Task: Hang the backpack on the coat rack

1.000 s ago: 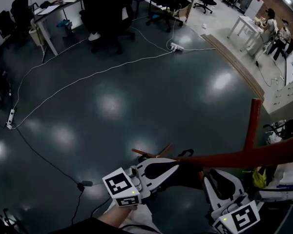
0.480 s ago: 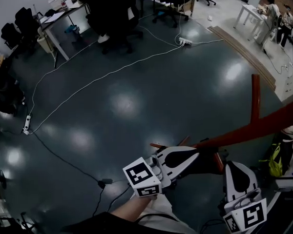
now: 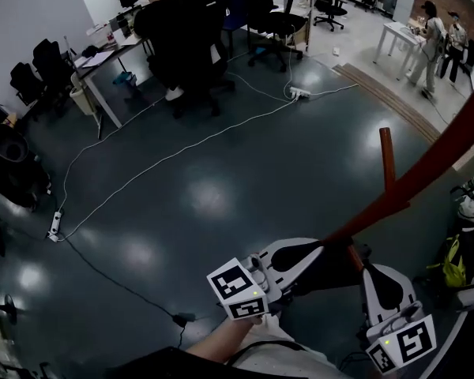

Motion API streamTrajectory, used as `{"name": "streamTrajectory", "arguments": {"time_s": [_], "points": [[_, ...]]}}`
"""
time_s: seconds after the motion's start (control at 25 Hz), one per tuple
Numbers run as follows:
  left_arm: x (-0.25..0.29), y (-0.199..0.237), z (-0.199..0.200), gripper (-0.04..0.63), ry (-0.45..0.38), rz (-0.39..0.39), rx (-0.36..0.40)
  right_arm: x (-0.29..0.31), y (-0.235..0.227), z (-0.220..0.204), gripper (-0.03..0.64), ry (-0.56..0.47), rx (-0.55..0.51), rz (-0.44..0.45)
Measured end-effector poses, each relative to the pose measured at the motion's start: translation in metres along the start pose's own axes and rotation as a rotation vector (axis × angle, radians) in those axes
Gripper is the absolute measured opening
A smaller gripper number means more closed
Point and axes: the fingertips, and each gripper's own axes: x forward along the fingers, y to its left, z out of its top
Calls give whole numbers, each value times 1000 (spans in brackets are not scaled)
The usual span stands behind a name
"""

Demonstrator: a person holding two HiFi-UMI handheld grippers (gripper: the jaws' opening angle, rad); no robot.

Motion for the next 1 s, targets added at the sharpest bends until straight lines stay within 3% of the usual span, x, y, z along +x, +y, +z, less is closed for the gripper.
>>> {"name": "streamTrajectory", "arguments": {"time_s": [0.52, 1.0], "points": [[0, -12, 17, 9, -5, -20, 49, -20, 11, 5, 15, -36, 8, 0], [-8, 5, 11, 9, -1, -8, 8, -9, 12, -5, 15, 5, 2, -8]]}}
